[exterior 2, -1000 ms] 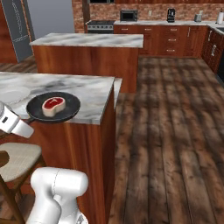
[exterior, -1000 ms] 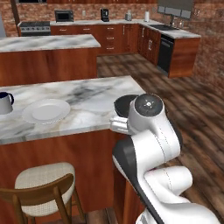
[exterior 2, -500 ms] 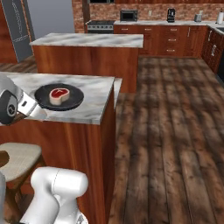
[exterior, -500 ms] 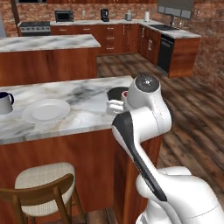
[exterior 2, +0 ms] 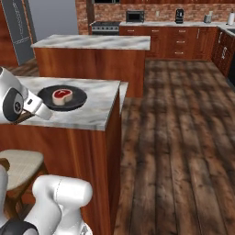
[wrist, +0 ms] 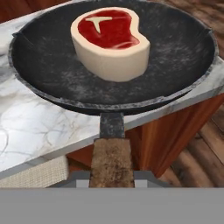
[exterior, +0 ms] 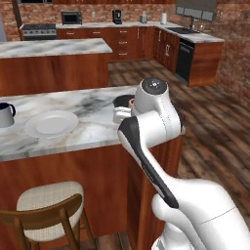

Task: Pick up the pan with the steak in it and place it on the dining table. Then place the steak on the plate.

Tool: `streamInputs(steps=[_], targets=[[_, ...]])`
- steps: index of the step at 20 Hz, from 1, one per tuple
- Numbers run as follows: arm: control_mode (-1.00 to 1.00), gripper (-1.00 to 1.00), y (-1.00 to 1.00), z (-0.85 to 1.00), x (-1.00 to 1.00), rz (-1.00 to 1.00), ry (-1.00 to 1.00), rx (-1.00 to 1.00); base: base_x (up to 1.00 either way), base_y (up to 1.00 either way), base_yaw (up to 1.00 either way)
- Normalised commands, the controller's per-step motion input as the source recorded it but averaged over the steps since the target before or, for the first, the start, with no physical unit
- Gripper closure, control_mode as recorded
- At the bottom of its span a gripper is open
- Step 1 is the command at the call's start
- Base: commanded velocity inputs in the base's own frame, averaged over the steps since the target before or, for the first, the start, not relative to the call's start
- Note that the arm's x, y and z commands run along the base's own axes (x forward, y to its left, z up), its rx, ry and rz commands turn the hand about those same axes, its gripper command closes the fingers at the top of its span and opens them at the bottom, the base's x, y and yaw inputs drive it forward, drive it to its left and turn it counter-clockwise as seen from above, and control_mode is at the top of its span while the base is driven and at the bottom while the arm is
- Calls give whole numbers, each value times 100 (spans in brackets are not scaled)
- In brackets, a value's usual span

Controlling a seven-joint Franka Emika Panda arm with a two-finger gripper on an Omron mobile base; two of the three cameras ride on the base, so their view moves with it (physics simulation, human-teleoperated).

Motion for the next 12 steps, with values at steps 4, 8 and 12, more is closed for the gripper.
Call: streamInputs(steps=[4, 8, 12], targets=[[-100, 100, 15, -12, 0, 9, -11, -6, 0, 0, 0], [-100, 100, 13, -31, 9, 21, -9, -9, 0, 0, 0], [-100, 100, 4, -26, 37, 26, -1, -5, 0, 0, 0]])
